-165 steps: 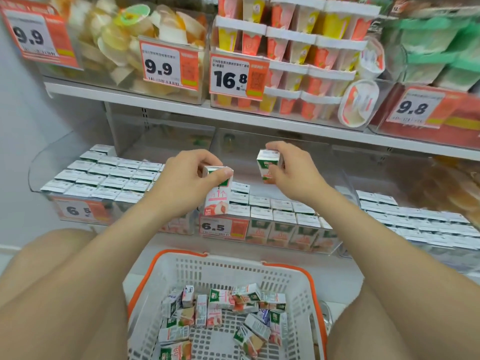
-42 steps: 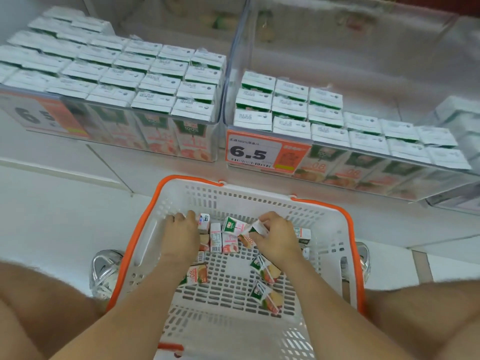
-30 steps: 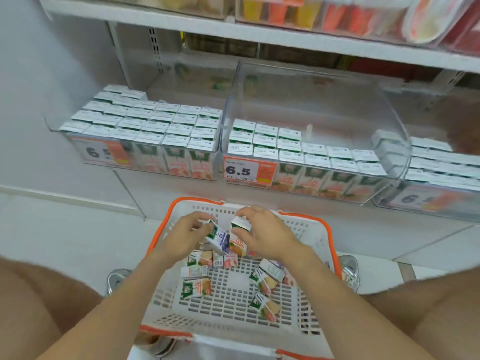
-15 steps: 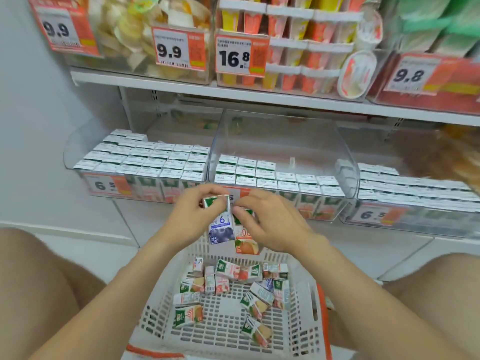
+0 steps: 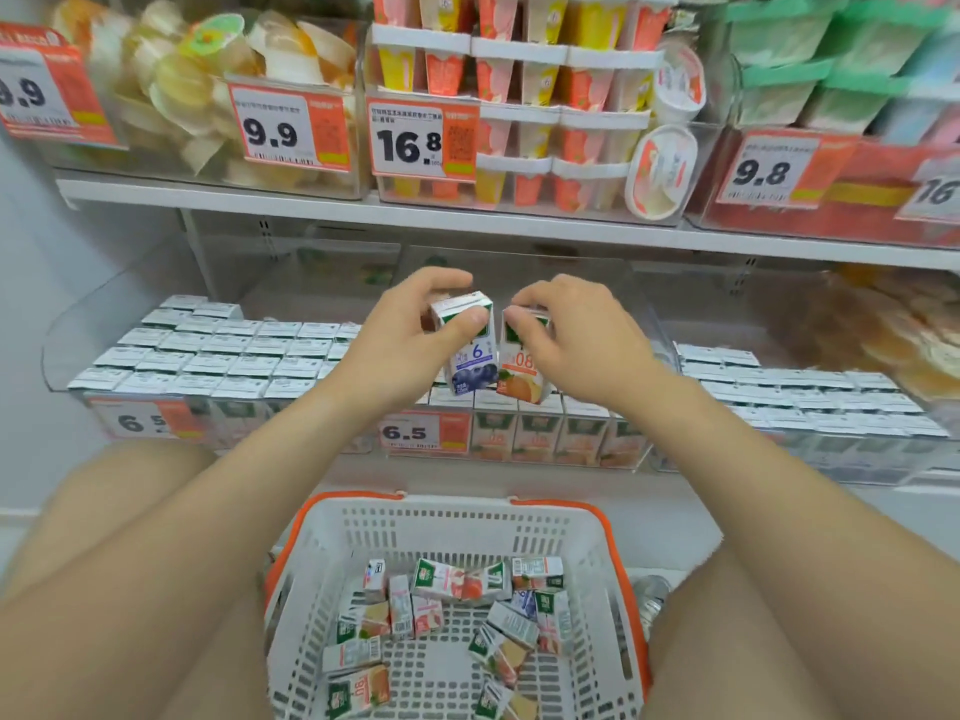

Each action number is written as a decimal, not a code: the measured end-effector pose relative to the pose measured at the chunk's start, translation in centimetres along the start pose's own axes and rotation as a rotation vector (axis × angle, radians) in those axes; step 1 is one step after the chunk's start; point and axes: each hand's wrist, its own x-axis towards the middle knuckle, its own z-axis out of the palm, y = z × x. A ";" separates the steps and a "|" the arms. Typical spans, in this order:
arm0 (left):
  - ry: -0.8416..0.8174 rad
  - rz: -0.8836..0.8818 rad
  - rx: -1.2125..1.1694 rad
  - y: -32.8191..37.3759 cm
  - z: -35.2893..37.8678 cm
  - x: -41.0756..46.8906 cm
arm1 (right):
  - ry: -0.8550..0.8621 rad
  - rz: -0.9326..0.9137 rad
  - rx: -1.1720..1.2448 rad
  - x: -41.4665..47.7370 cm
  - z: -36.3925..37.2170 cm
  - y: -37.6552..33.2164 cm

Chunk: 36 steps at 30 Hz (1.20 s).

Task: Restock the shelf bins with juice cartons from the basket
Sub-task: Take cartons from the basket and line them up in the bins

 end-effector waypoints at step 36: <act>-0.046 -0.008 -0.242 3.7 10.0 0.0 | 0.087 0.138 0.403 -4.3 -5.8 8.1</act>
